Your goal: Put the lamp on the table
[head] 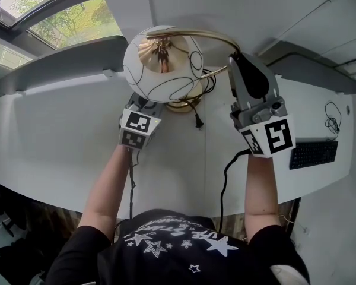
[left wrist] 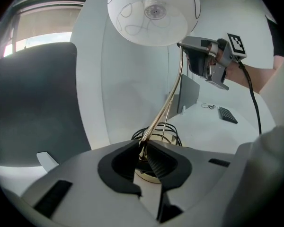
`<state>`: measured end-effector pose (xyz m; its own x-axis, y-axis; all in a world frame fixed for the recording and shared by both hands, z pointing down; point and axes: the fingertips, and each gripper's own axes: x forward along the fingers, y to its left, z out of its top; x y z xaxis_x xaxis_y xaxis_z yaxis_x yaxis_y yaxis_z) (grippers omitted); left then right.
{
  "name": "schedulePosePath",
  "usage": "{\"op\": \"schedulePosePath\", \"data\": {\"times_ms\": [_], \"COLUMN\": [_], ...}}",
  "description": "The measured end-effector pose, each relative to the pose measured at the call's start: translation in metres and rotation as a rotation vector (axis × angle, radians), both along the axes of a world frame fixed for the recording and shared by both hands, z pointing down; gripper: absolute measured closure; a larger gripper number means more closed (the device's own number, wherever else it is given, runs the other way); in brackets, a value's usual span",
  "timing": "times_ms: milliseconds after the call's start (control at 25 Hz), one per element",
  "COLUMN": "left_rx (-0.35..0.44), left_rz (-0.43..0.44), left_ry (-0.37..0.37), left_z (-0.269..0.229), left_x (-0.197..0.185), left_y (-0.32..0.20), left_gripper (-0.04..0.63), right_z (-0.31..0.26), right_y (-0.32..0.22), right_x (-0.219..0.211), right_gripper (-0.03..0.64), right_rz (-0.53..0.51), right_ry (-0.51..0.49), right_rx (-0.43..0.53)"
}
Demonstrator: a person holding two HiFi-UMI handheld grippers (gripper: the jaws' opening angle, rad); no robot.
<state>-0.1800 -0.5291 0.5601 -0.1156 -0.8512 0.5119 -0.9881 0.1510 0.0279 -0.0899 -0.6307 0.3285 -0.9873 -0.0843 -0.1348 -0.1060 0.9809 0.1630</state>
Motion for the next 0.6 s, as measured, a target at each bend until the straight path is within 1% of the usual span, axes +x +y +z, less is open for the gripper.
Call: {"op": "schedulePosePath", "data": {"times_ms": [120,240,320,440,600], "left_rx": [0.034,0.022,0.02,0.035,0.022], "left_rz": [-0.009,-0.018,-0.022,-0.042,-0.061], "left_ry": [0.0,-0.013,-0.008,0.035,0.055], "left_z": [0.0,0.001,0.001,0.001,0.002], "left_x": [-0.003,-0.008,-0.008,-0.007,-0.005], "left_y": [0.0,0.001,0.0,0.0,0.004], "left_gripper": [0.538,0.537,0.537,0.537,0.535], "right_z": [-0.001,-0.001,-0.001,0.002,0.006], "right_y": [0.0,-0.002,-0.003,0.0,0.009], "right_x": [0.001,-0.002,-0.004,-0.005,-0.004], "right_gripper": [0.581,0.578,0.574,0.569,0.494], "right_rz": [0.005,0.008,0.019,0.037,0.062], "right_ry": [-0.004,0.004,-0.005,-0.022,0.0], "right_rx": [-0.007,-0.027,-0.069,-0.144,-0.165]}}
